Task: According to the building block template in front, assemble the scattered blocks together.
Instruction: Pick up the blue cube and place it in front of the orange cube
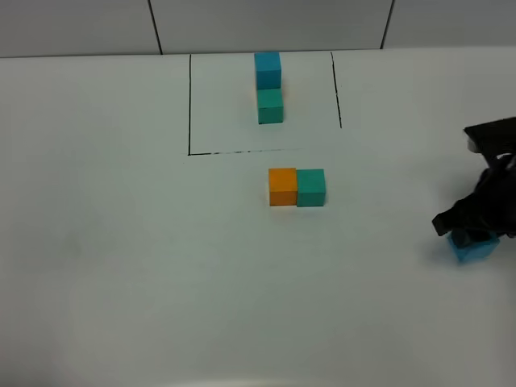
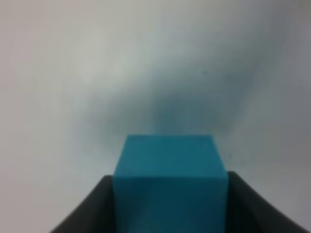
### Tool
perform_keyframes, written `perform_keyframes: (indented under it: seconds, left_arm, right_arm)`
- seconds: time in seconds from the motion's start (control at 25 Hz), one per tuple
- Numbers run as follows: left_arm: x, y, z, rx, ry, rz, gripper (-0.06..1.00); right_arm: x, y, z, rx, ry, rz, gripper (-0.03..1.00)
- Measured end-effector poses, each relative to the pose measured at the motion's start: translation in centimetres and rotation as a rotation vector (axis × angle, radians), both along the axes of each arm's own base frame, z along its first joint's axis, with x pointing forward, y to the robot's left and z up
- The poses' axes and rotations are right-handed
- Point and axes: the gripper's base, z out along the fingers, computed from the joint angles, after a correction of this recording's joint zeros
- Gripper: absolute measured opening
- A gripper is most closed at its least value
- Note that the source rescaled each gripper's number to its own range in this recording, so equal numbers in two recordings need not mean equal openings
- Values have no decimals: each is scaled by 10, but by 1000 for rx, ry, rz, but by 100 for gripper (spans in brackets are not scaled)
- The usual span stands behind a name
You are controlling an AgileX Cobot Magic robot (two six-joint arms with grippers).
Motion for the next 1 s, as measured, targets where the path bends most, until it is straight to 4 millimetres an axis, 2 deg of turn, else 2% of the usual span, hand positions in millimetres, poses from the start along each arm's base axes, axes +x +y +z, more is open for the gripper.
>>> perform_keyframes:
  seconds: [0.08,0.28,0.44,0.6,0.84,1.0]
  left_arm:
    - [0,0,0,0,0,0,99]
    - [0,0,0,0,0,0,99]
    - [0,0,0,0,0,0,99]
    - [0,0,0,-1,0,1,99]
    - [0,0,0,-1,0,1,99]
    - [0,0,0,-1,0,1,99]
  right_arm:
    - [7,23,16,-29,-22,192,1]
    - [24,100,52,-123,-80,668,1]
    - [40,144,56,-207,-42,831,1]
    - [50,165,51,-236,-22,902,1]
    - [53,199,68,-244,-108,1108,1]
    - [62,217,64,-190,-92,1195,1]
